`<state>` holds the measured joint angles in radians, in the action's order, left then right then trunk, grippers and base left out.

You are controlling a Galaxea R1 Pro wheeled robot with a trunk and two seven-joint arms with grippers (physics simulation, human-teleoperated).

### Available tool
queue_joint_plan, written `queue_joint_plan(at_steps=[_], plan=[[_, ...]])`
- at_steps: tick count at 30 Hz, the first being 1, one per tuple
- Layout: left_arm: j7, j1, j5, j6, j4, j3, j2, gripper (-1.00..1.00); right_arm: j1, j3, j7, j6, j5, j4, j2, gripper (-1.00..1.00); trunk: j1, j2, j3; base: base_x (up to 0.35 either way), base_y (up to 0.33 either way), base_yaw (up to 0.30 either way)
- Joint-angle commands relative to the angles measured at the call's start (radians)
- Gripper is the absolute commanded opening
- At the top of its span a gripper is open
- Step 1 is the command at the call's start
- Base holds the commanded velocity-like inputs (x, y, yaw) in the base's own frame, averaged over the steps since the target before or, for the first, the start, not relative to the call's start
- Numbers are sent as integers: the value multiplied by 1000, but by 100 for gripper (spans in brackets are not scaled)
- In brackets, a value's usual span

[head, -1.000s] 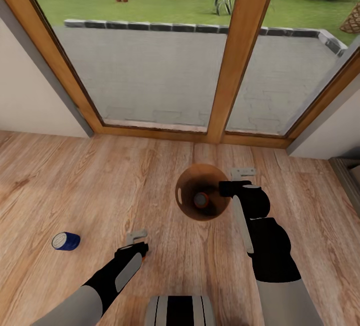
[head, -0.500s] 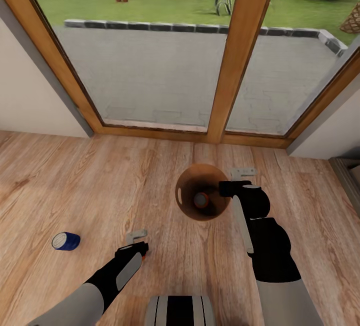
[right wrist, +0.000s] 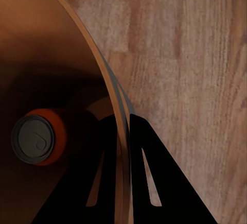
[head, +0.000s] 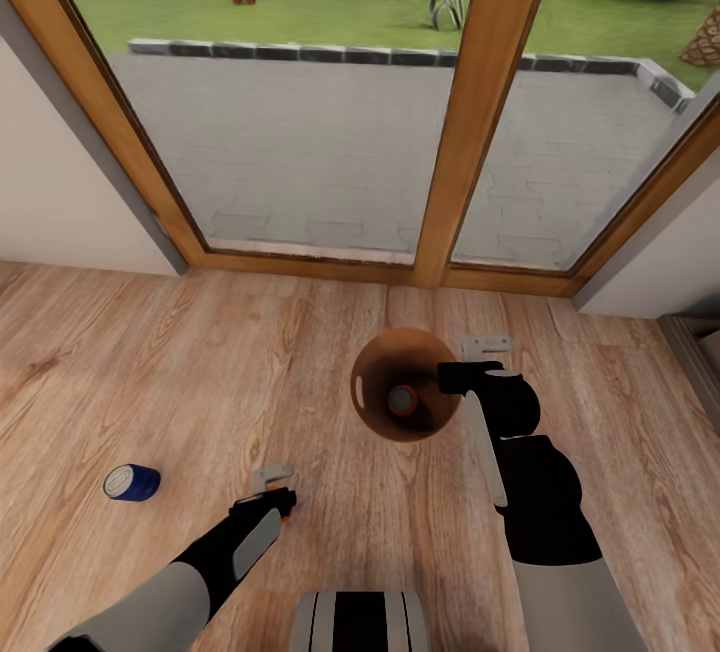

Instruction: Put the three can of soda from the living room inside the tash can in the kitchen.

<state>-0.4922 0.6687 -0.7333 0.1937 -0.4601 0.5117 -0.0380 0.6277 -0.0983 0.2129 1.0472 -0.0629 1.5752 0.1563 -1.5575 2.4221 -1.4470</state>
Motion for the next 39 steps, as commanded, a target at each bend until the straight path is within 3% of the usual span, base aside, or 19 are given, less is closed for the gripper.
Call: queue_joint_plan(at_steps=[1, 8, 39], plan=[[2, 3, 0, -9, 10, 0, -3, 100, 0, 0, -4, 0, 5, 0, 0, -100, 0, 0, 0, 0, 0, 0], [35, 30, 0, -54, 87, 1, -27, 100, 0, 0, -4, 0, 5, 0, 0, -100, 0, 0, 0, 0, 0, 0], [73, 47, -2, -58, 141, 1, -29, 100, 0, 0, -4, 0, 5, 0, -1, -100, 0, 0, 0, 0, 0, 0]])
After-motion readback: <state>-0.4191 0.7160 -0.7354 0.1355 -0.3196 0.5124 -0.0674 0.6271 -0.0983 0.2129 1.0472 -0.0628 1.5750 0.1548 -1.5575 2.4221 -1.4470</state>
